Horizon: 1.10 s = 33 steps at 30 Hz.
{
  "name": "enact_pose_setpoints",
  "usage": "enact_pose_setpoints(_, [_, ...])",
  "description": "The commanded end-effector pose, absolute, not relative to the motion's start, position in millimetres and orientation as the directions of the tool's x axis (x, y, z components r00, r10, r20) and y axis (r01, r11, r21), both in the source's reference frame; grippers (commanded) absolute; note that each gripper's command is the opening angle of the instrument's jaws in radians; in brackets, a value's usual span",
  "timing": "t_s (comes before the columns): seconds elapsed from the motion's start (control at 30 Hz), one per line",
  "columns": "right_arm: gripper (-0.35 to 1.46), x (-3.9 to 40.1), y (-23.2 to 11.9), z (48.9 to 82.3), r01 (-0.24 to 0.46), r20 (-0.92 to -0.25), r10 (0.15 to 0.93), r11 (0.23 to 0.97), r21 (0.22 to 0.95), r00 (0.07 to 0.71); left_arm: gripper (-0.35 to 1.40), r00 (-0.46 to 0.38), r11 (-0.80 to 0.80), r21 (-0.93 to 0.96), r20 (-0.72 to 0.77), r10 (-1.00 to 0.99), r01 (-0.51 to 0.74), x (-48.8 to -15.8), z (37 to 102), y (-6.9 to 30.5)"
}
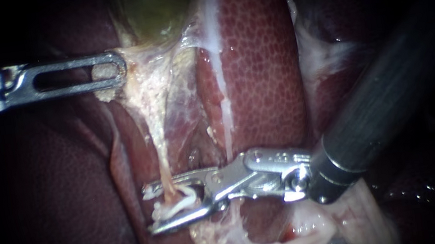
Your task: Clipping second clip left tube
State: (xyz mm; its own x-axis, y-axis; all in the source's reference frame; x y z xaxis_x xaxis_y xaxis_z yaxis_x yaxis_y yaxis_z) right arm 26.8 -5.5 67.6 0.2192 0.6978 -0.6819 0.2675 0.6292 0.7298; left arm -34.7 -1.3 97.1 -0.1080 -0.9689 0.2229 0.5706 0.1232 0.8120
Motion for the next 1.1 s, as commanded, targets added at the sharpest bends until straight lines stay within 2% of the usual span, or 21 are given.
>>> enact_pose_setpoints(0.03, [0.42,26.8,-5.6,67.8,0.268,-0.683,0.696,0.631,0.729,0.219,-0.35,-0.108,0.123,0.812,0.223,-0.969,0.57,-34.7,97.1,-1.3])
enact_pose_setpoints(0.6, [0.39,26.9,-6.2,68.6,0.265,-0.674,0.703,0.622,0.737,0.225,-0.35,-0.108,0.123,0.812,0.223,-0.969,0.57,-34.6,97.0,-1.4])
enact_pose_setpoints(1.1, [-0.24,26.2,-5.6,69.6,0.264,-0.661,0.714,0.608,0.749,0.23,-0.35,-0.108,0.123,0.812,0.223,-0.969,0.57,-34.6,97.0,-1.3])
